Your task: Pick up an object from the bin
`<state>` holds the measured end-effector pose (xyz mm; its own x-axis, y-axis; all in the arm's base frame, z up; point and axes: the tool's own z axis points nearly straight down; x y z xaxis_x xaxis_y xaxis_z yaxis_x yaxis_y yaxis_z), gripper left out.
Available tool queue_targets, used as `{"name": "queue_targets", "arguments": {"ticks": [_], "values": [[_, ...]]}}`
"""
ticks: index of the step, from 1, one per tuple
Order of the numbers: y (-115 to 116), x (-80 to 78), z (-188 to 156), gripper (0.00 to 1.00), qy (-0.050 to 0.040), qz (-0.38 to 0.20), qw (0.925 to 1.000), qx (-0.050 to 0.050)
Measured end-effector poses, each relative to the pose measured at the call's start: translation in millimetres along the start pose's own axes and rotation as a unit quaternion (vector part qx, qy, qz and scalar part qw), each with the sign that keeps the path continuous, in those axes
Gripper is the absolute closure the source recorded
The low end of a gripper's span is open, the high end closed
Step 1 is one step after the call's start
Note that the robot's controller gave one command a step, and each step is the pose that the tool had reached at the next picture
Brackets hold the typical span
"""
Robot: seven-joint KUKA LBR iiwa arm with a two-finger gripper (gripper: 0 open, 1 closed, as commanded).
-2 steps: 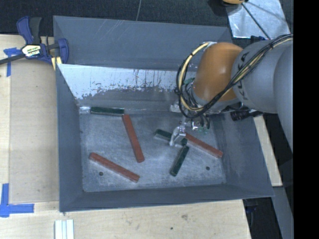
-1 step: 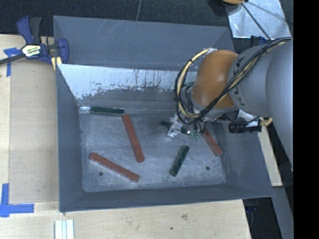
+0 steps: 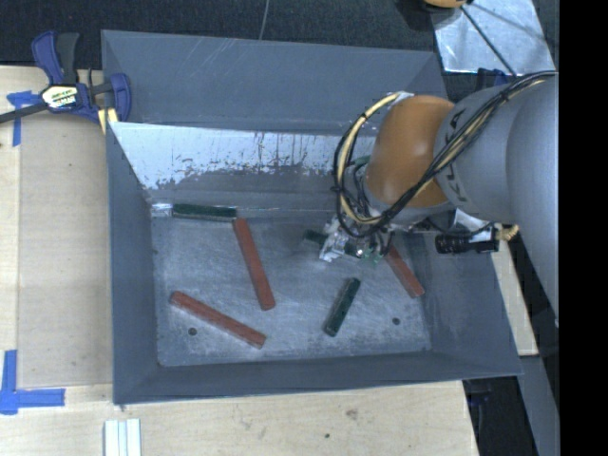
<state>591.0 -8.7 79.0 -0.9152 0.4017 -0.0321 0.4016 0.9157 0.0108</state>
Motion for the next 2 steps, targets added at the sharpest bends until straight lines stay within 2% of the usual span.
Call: {"name": "queue_targets", "arguments": {"ticks": [1,2], "values": [[-0.7,1.9,-3.0,1.0,0.0051,0.0,1.0,0.002],[-2.2,5.8,-19.2,1.0,0.0166,-0.001,0.9998,0.006]]}}
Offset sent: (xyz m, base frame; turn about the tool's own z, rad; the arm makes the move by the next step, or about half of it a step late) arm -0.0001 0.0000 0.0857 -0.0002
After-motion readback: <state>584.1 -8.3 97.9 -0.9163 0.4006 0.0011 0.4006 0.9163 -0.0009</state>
